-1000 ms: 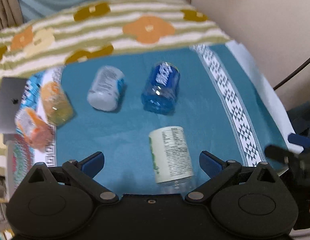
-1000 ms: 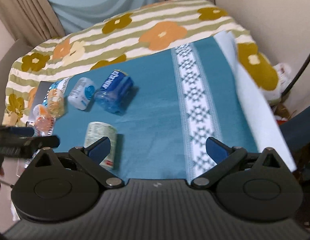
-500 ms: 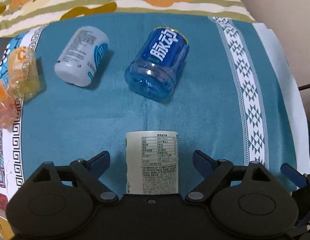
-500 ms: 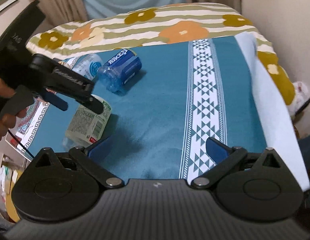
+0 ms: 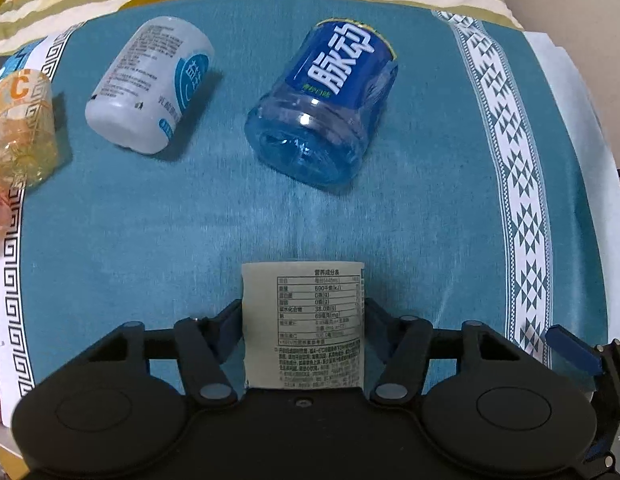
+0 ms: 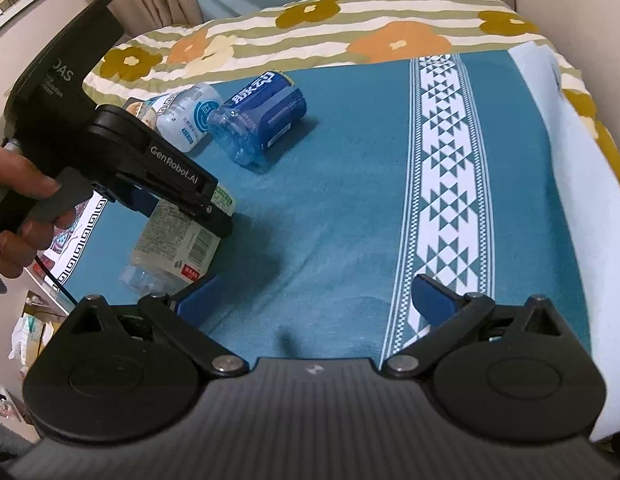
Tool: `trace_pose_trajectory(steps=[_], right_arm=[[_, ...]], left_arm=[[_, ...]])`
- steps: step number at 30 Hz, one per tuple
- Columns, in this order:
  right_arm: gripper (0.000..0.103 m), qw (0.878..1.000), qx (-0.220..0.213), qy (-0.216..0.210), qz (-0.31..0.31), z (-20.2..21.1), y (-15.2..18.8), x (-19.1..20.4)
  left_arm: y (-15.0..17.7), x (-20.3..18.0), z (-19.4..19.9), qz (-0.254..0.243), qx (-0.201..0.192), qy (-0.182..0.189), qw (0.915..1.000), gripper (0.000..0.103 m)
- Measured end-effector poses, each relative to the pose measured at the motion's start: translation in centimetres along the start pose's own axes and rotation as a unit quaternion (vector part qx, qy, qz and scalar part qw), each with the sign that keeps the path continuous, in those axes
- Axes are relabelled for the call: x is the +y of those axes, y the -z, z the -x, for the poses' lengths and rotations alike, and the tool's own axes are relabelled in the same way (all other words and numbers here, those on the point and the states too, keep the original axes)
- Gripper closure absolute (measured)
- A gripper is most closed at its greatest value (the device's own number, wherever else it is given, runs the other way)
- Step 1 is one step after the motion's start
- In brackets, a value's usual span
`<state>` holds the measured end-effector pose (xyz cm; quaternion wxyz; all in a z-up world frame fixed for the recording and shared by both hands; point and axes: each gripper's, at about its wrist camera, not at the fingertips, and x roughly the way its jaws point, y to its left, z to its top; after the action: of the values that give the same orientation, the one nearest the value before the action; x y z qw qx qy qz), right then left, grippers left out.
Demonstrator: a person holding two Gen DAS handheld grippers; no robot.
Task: Flip cup upright
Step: 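Close the left tool on the base of the lying clear cup, then lift and rotate the cup with the left tool until its rim points up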
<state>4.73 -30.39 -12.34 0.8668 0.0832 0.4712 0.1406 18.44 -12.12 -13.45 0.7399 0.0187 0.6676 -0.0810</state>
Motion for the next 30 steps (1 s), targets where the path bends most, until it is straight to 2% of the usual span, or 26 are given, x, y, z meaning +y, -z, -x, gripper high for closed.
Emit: trace_pose_trajectory(steps=[6, 11, 15, 17, 20, 23, 27, 30], right_arm=[[0.000, 1.000, 0.000, -0.002, -0.001, -0.1, -0.1, 0.2], [0.000, 1.000, -0.005, 0.001, -0.001, 0.2, -0.5, 0.6], [0.000, 1.000, -0.015, 0.004, 0.000, 0.9, -0.9, 1.1], [0.000, 1.000, -0.018, 0.005, -0.001, 1.2, -1.1, 1.3], [0.000, 1.000, -0.024, 0.003, -0.003, 1.3, -1.1, 1.7], [0.000, 1.000, -0.021, 0.003, -0.003, 0.9, -0.9, 1.9], [0.000, 1.000, -0.012, 0.010, 0.009, 0.0, -0.4, 2.4], [0.000, 1.000, -0.008, 0.020, 0.021, -0.8, 0.4, 2.6]], left_arm=[[0.2, 0.1, 0.6, -0.010, -0.011, 0.004, 0.9999, 0.039], [0.6, 0.2, 2.7, -0.019, -0.039, 0.018, 0.9989, 0.039], [1.4, 0.6, 5.4, -0.027, -0.092, 0.027, 0.9950, 0.039], [2.2, 0.7, 6.5, -0.028, -0.135, 0.031, 0.9899, 0.039], [4.1, 1.0, 7.2, -0.030, -0.231, 0.022, 0.9724, 0.039], [6.1, 1.4, 6.7, -0.020, -0.316, 0.008, 0.9485, 0.039], [7.8, 1.7, 4.7, 0.008, -0.393, 0.011, 0.9195, 0.039], [8.6, 1.3, 3.3, 0.008, -0.423, 0.009, 0.9062, 0.039]])
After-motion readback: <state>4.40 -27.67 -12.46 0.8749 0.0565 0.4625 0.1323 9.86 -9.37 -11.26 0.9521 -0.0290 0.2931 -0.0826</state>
